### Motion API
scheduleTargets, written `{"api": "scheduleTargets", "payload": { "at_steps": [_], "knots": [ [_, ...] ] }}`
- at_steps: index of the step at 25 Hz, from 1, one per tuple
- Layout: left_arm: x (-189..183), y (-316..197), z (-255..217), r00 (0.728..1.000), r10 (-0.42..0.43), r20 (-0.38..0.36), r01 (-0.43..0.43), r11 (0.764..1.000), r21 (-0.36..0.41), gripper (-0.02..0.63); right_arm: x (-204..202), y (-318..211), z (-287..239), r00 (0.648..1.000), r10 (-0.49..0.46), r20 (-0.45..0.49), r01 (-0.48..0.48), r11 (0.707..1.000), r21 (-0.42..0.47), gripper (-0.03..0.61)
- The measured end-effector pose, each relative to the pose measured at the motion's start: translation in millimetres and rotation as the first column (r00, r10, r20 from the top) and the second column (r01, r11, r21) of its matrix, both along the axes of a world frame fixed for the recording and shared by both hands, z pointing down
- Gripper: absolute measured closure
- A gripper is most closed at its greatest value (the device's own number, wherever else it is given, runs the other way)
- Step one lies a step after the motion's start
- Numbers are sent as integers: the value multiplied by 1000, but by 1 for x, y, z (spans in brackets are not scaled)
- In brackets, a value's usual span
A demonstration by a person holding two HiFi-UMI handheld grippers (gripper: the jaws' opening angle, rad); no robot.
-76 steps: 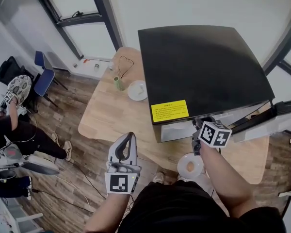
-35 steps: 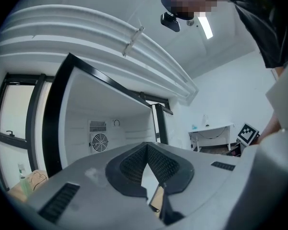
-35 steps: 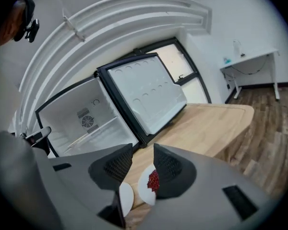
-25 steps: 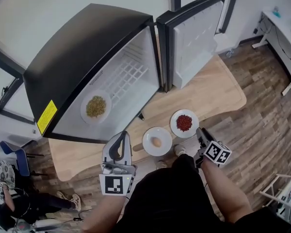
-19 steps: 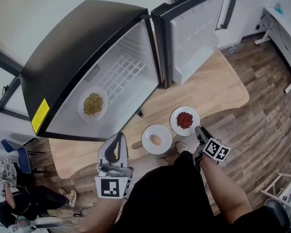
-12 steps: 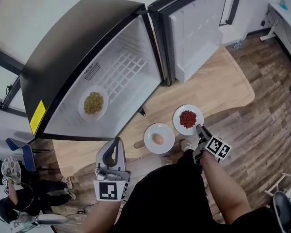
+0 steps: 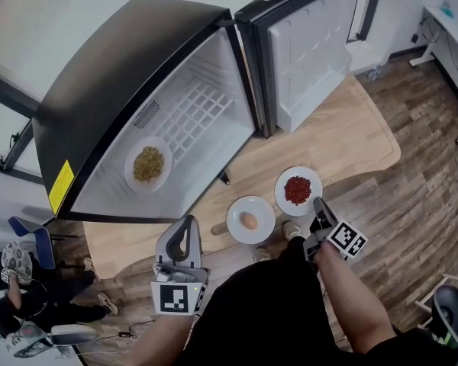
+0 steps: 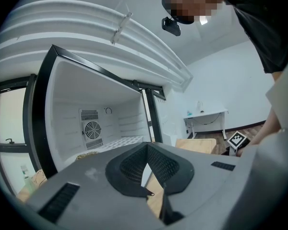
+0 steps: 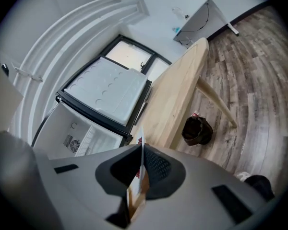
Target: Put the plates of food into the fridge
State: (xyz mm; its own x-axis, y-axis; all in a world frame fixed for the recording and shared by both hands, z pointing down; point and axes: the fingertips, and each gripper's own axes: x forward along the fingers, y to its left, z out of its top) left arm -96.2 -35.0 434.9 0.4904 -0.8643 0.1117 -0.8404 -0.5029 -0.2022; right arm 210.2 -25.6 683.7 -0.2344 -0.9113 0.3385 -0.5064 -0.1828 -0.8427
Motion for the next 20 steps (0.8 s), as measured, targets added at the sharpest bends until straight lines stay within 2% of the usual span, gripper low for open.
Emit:
{"api": "scheduleTargets", "payload": {
  "at_steps": [6, 14, 17, 20],
  "knots": [
    [5, -6, -1, 1000, 0, -24, 0, 1000, 5, 611, -15, -7, -30, 998, -59, 21, 58, 997, 58, 545],
    [6, -10, -13, 999, -9, -48, 10, 999, 36, 611, -30, -11, -62, 990, -63, 124, 55, 996, 64, 545],
    [2, -12, -19, 998, -23, -65, 27, 998, 50, 610, -36, -23, -81, 989, -100, 108, 91, 992, 90, 545],
    [-3, -13, -27, 993, -60, -105, 64, 997, 34, 611, -47, -39, -105, 983, -157, 92, 141, 976, 166, 545]
  ]
}}
